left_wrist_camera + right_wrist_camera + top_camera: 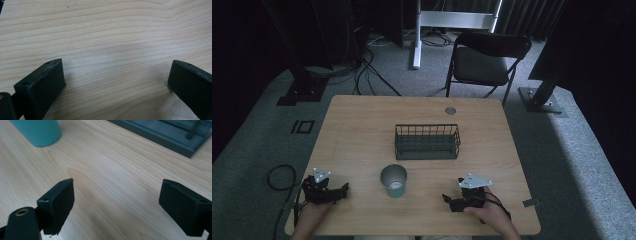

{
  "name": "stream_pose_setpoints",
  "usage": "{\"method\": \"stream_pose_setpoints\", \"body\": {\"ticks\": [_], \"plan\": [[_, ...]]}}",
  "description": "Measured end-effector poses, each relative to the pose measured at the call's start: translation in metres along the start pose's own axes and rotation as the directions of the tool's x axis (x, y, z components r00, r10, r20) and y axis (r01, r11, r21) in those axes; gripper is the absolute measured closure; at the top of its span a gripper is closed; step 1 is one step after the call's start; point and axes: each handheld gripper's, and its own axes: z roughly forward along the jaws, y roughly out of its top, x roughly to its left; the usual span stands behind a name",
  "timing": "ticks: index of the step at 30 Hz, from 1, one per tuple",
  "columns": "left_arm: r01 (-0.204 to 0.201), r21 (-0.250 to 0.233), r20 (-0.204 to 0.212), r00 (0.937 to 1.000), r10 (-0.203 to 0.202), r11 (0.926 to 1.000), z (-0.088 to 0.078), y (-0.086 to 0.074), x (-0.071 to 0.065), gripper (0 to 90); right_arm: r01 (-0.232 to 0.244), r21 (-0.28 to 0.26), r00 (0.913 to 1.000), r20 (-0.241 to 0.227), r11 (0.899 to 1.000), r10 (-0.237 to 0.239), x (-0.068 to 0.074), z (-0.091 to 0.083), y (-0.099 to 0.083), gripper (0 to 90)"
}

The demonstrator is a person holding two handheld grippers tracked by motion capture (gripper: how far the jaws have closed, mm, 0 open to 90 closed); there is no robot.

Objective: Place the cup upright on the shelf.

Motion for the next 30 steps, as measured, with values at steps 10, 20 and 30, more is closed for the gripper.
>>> {"method": "stream_pose_setpoints", "body": {"ticks": [10, 20, 30], "plan": [[0.0, 0.0, 0.0, 1.0, 0.0, 1.0, 0.0, 0.0, 0.0, 1.5, 0.044, -0.013, 0.9964, -0.072, 0.999, -0.045, 0.018, 0.013, 0.014, 11.8], [0.0, 0.0, 0.0, 1.0, 0.0, 1.0, 0.0, 0.0, 0.0, 1.5, 0.082, -0.042, 0.9868, -0.137, 0.996, -0.087, 0.036, 0.029, 0.028, 11.6], [0.0, 0.0, 0.0, 1.0, 0.0, 1.0, 0.0, 0.0, 0.0, 1.5, 0.111, -0.084, 0.9719, -0.199, 0.99, -0.126, 0.054, 0.046, 0.038, 11.7]]}}
